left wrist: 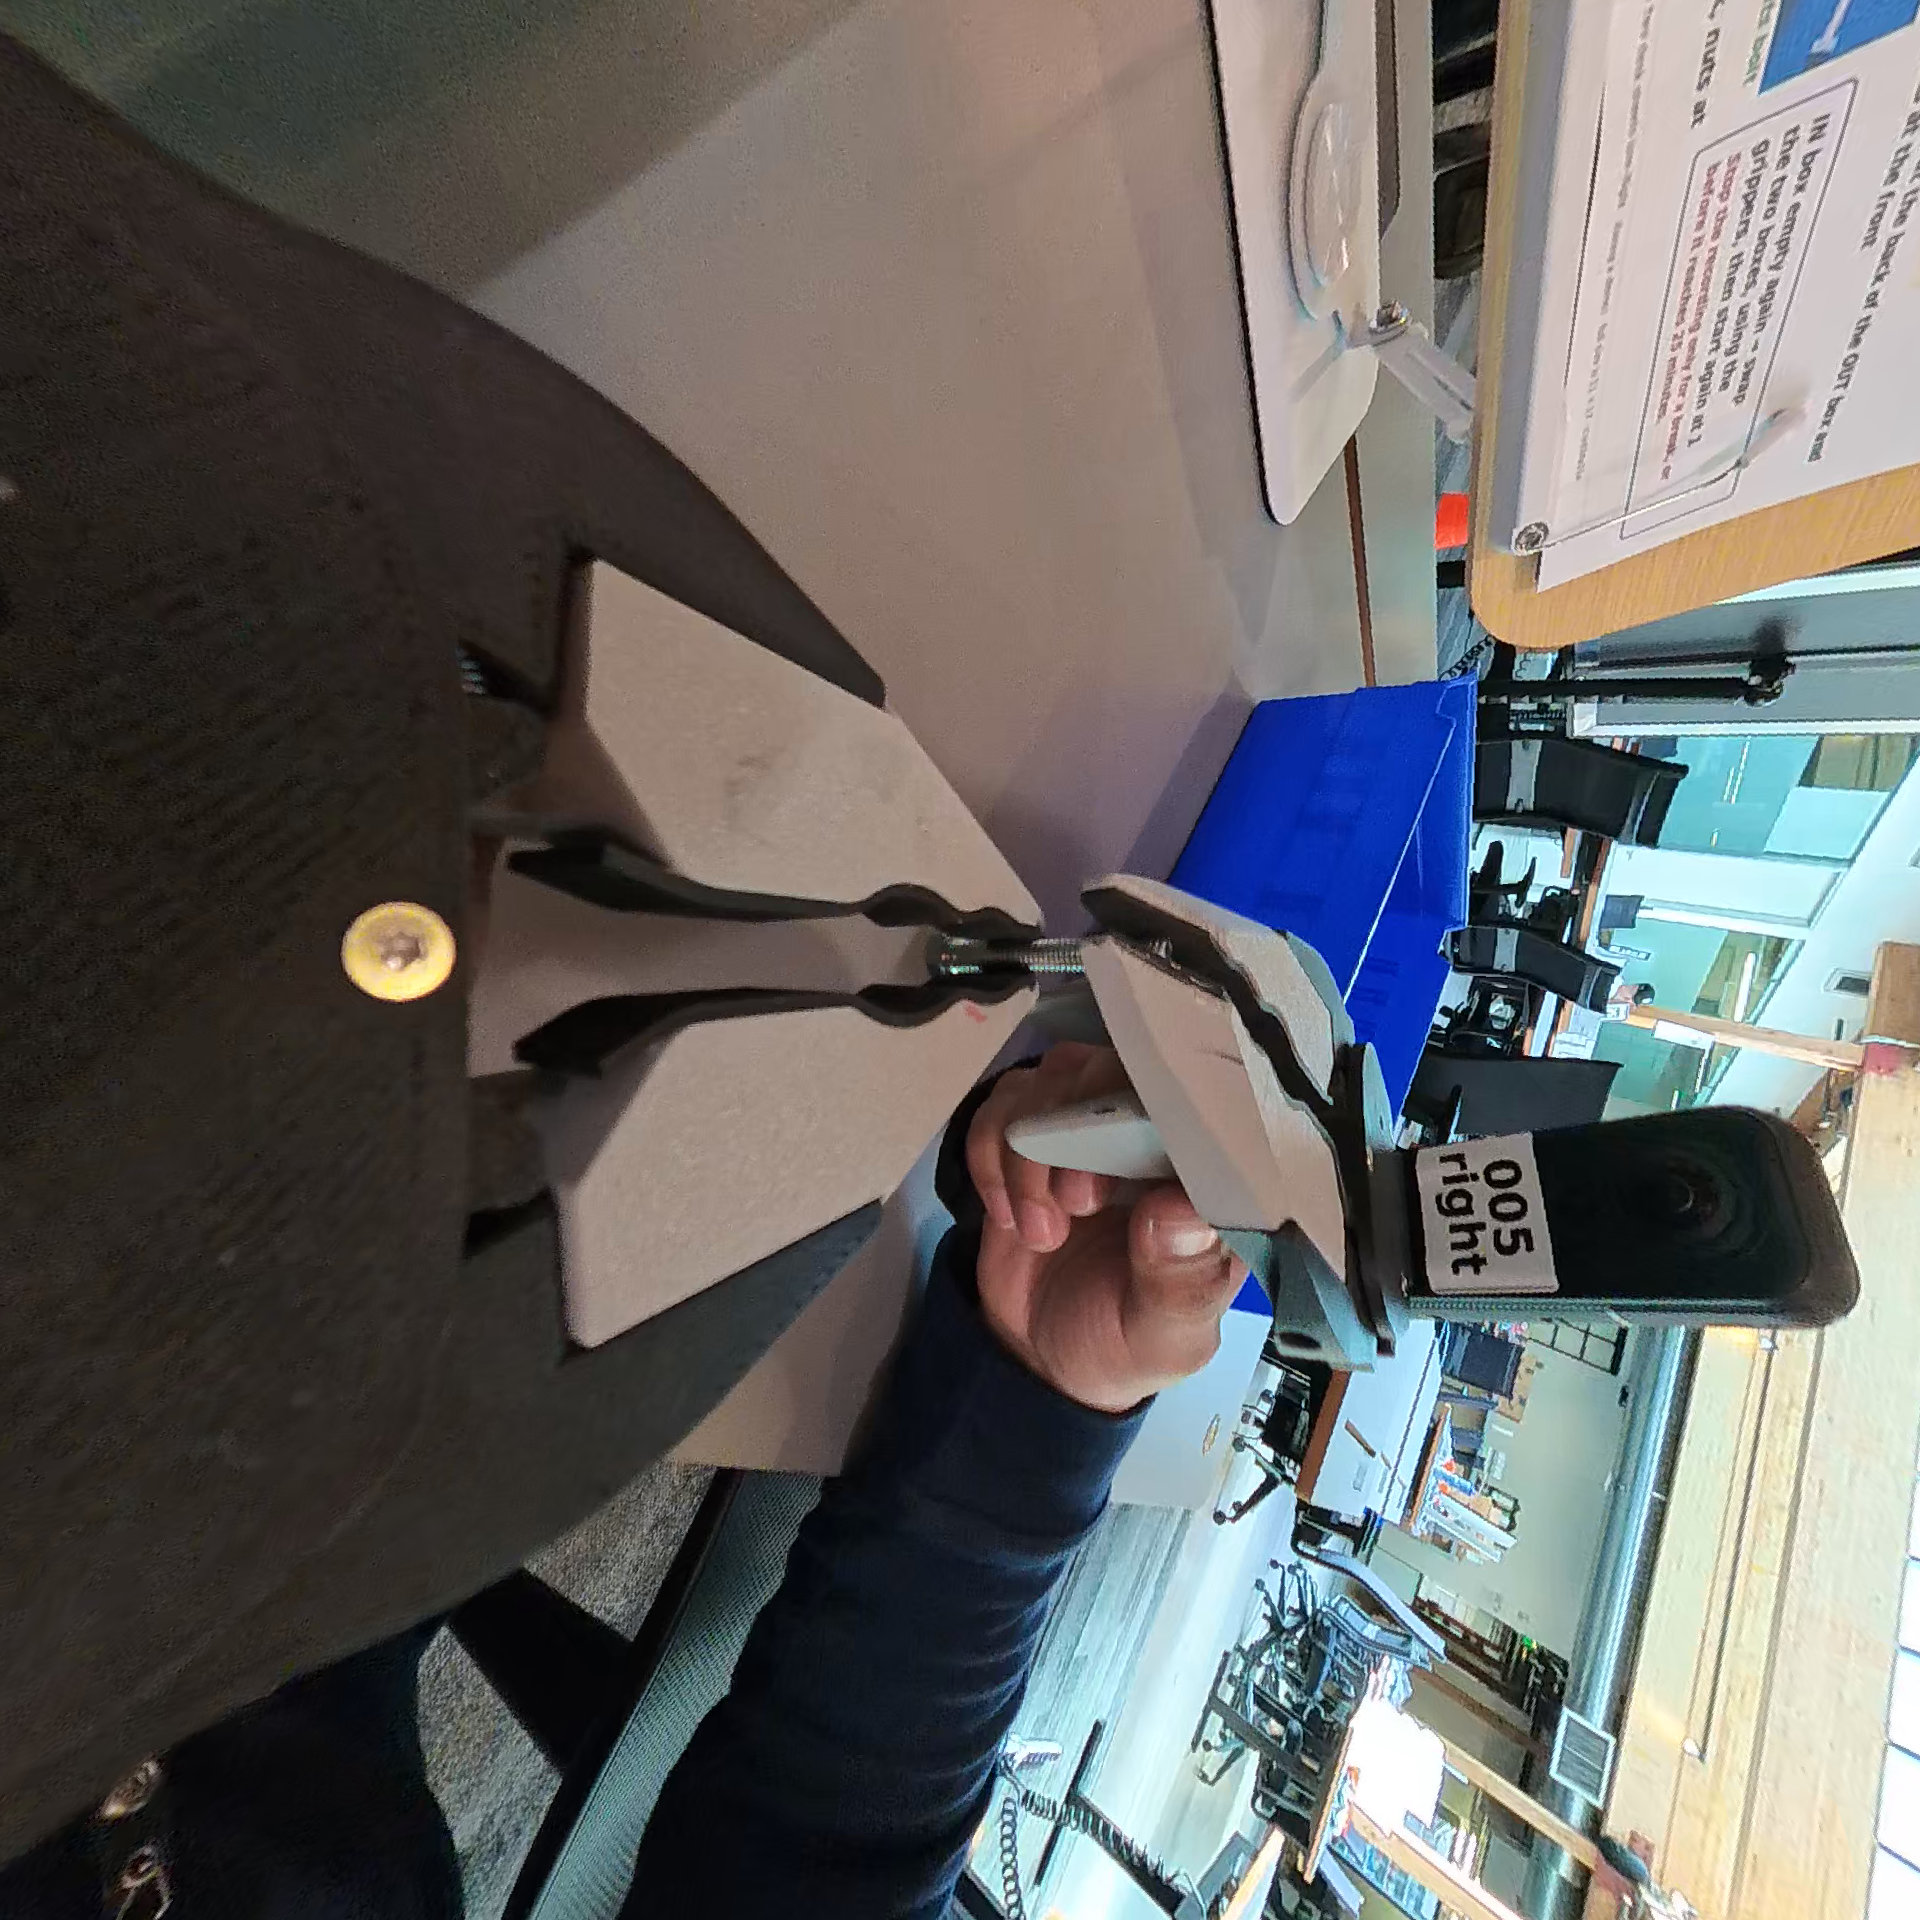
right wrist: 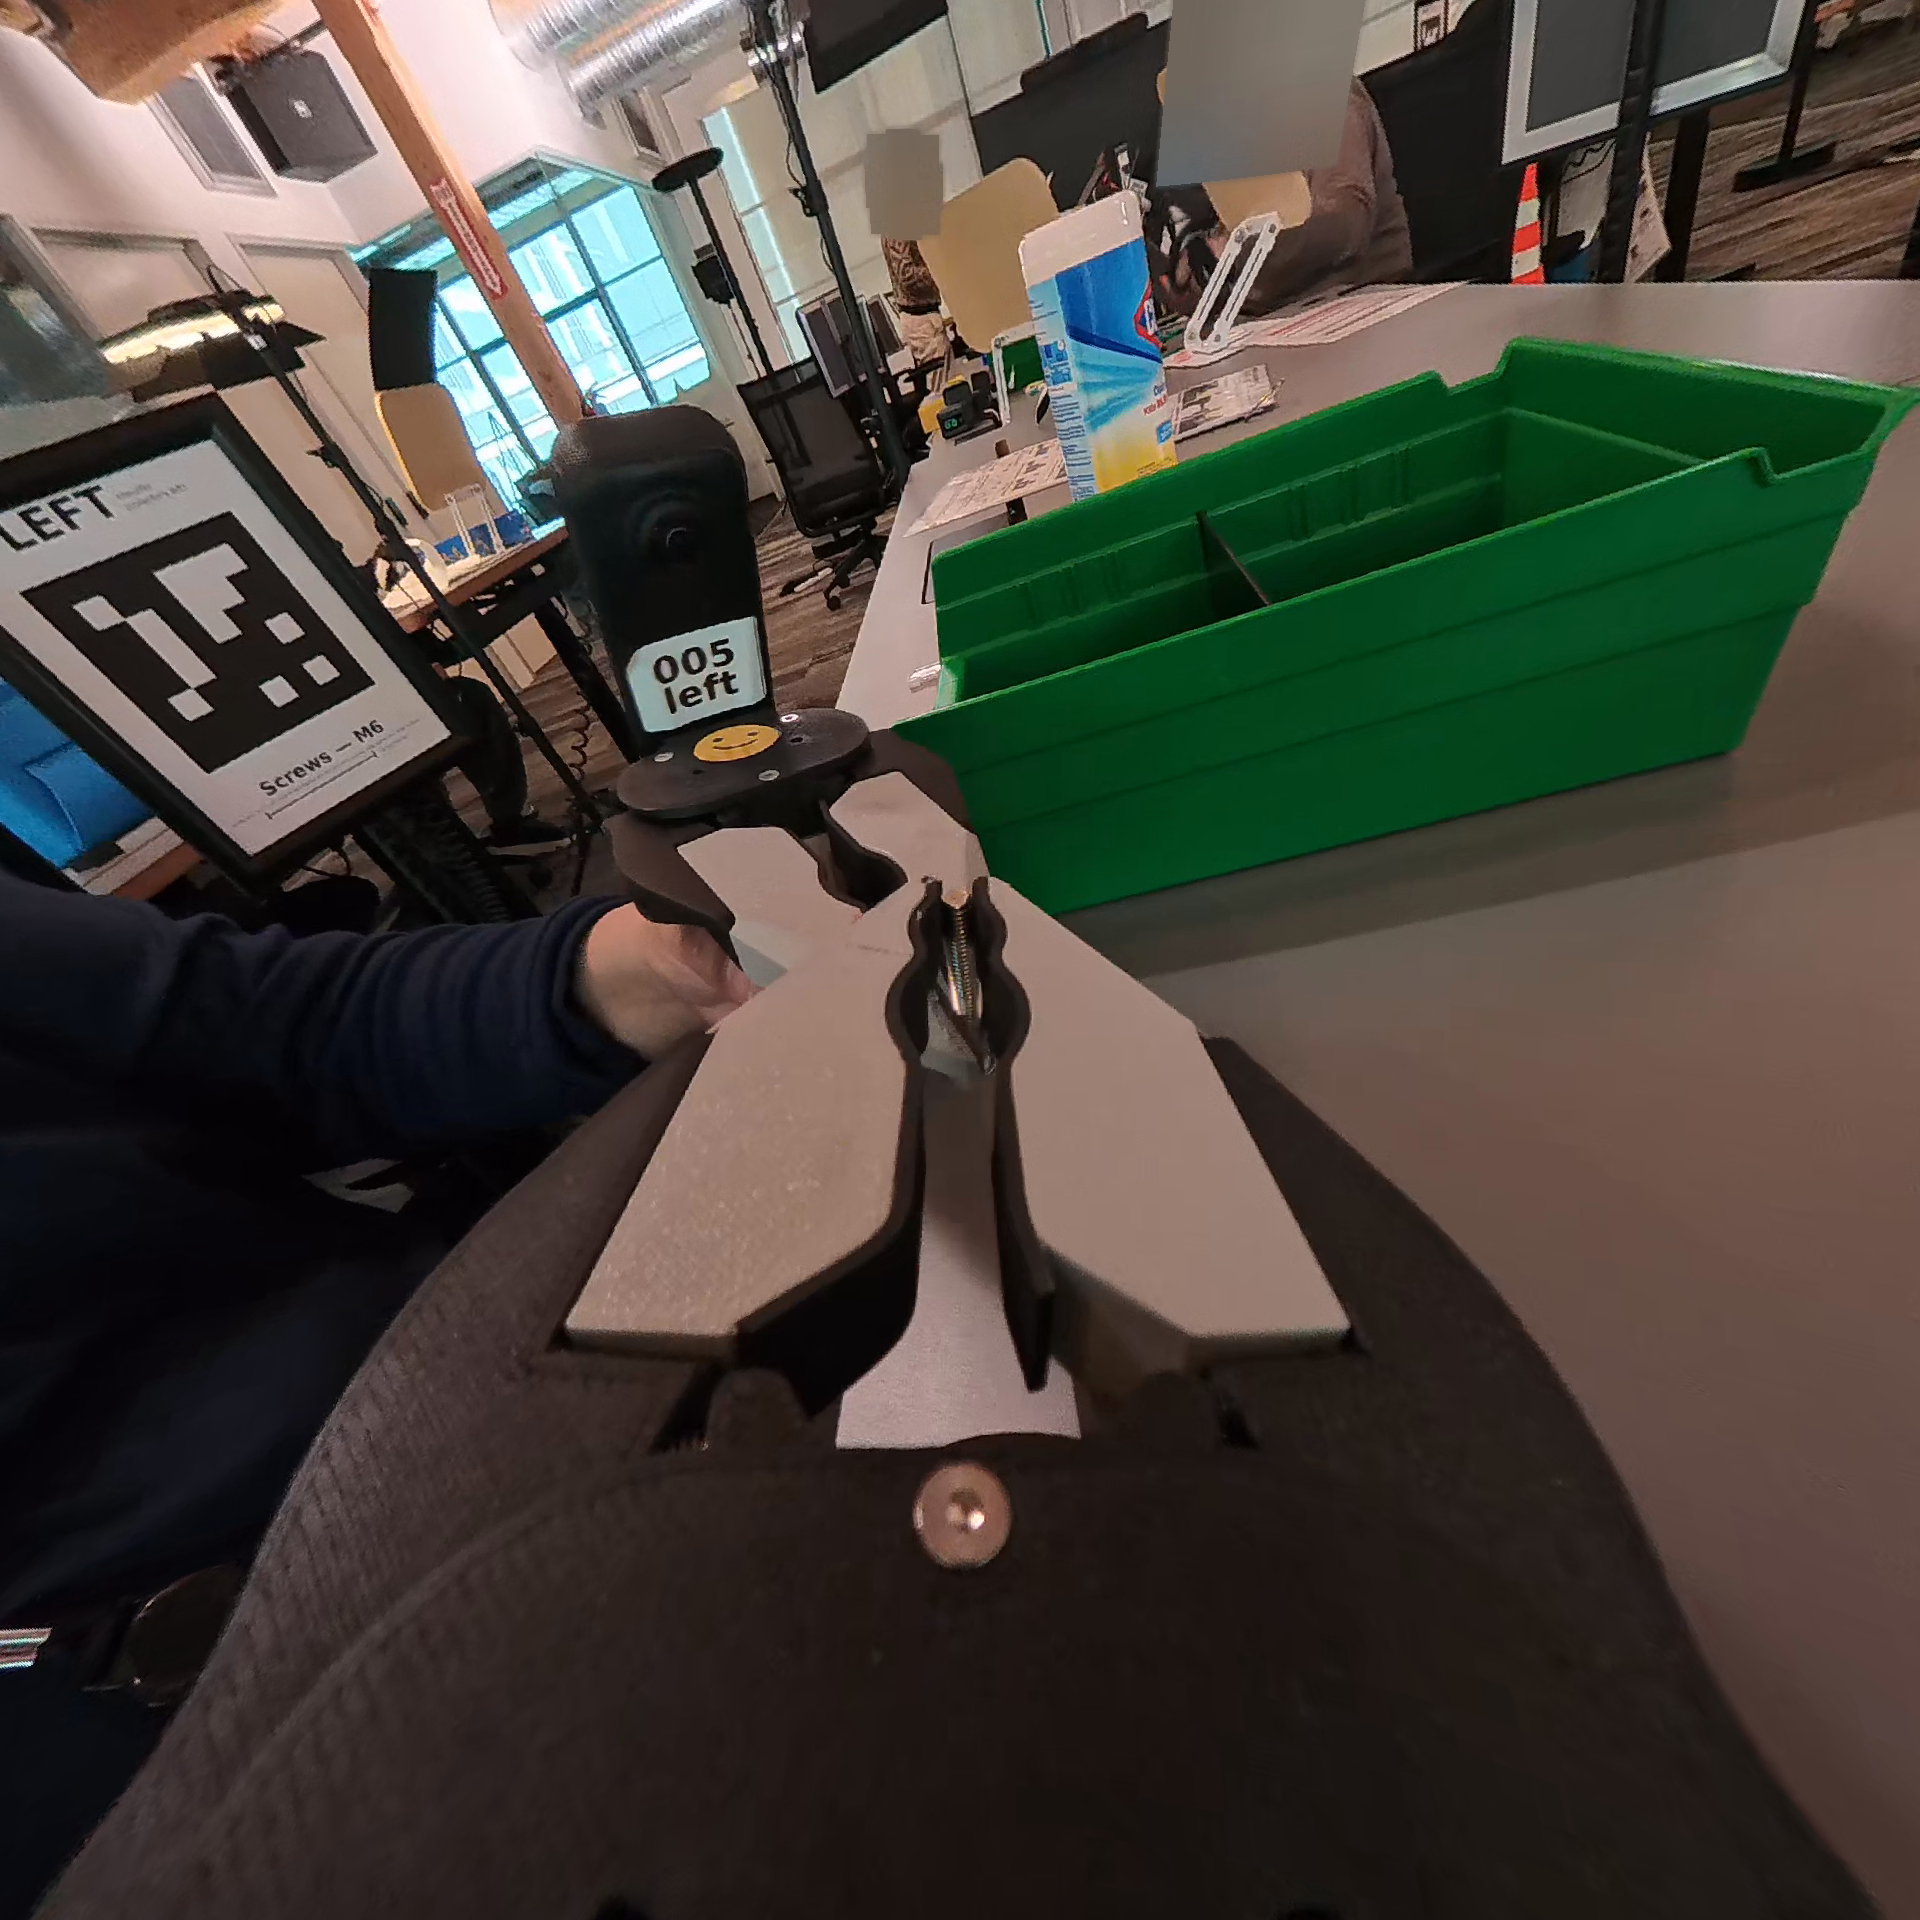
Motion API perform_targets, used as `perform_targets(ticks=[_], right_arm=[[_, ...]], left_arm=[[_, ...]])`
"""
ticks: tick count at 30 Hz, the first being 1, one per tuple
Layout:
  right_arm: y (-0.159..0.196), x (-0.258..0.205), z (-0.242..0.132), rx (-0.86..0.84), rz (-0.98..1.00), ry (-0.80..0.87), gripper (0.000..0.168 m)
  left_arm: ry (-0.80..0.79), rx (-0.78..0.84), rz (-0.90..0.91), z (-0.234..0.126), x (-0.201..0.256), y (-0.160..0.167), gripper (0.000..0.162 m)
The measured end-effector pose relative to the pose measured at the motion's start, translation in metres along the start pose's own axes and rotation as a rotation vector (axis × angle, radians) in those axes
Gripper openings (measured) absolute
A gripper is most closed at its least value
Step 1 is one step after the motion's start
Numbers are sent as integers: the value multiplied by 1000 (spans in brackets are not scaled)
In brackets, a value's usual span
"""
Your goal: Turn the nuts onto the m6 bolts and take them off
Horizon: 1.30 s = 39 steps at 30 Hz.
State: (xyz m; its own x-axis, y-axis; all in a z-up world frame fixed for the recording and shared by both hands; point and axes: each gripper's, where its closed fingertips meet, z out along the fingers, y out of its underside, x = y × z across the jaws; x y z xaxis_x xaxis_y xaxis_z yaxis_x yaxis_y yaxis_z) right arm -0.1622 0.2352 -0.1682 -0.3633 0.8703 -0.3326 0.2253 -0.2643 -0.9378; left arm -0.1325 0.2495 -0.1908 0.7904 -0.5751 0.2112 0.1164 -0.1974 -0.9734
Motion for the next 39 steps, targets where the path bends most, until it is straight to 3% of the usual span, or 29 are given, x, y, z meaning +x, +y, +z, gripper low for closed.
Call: perform_targets(ticks=[15,19,26,30,39], right_arm=[[-15,-2,-13,75,-12,-17,7],[-23,-1,-20,124,-42,-7,12],[-24,33,-35,97,-287,342,31],[-20,44,-47,54,-435,525,37],[1,51,-55,15,-406,633,38]], left_arm=[[-80,63,214,2,-5,-10,3],[-70,79,170,0,-9,-12,3],[-140,-41,227,11,-19,1,3],[-144,15,209,5,-21,-6,3],[-151,69,276,-1,-9,-11,3]])
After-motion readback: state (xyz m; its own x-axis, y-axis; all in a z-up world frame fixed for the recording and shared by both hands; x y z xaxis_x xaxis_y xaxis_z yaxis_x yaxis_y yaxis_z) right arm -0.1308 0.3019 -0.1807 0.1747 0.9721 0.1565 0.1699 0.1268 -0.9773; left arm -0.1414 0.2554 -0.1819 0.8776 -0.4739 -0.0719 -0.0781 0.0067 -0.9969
